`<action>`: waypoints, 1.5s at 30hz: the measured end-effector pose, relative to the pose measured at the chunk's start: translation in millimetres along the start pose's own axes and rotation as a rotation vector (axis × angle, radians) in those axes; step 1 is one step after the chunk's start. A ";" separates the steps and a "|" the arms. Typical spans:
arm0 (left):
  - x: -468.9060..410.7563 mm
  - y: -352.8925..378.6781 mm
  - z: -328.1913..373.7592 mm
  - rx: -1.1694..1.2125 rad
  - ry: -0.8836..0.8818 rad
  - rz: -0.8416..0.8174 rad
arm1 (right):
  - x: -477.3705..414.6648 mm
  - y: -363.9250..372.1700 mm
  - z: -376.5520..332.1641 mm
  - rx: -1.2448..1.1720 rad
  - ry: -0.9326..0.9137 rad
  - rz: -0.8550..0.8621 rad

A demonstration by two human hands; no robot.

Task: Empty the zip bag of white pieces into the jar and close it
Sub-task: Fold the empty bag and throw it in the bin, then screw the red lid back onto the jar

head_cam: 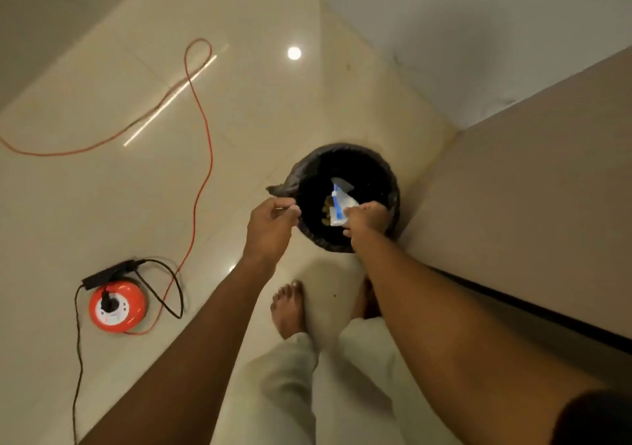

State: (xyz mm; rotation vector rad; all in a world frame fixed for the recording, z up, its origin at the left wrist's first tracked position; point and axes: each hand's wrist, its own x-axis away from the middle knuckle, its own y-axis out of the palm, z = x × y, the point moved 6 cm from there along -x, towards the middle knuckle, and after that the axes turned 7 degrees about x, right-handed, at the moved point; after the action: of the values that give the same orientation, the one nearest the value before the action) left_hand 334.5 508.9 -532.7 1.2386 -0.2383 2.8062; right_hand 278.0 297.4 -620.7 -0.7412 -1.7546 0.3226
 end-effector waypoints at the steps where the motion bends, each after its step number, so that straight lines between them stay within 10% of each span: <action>1: -15.2 2.4 -15.8 -0.009 0.011 -0.002 | -22.6 13.6 6.4 0.060 -0.016 -0.005; 10: -18.3 12.3 -41.3 -0.062 0.073 -0.048 | -50.4 27.3 24.6 0.093 -0.127 -0.073; 29: 365.0 18.7 238.8 -0.204 0.520 -0.214 | 395.7 -302.3 -79.2 -0.359 -0.587 -0.141; 37: 422.3 111.5 266.5 -0.340 0.775 -0.549 | 425.8 -453.3 -42.8 -0.348 -0.865 0.299; 45: 489.8 259.0 241.4 -0.382 0.840 -0.824 | 396.4 -608.4 57.7 -0.433 -0.763 0.589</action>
State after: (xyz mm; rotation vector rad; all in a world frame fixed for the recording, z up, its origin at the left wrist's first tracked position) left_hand 148.8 211.7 -40.3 -0.0167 -0.1419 2.1334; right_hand -29.0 90.9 6.7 -1.6115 -2.3207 0.6997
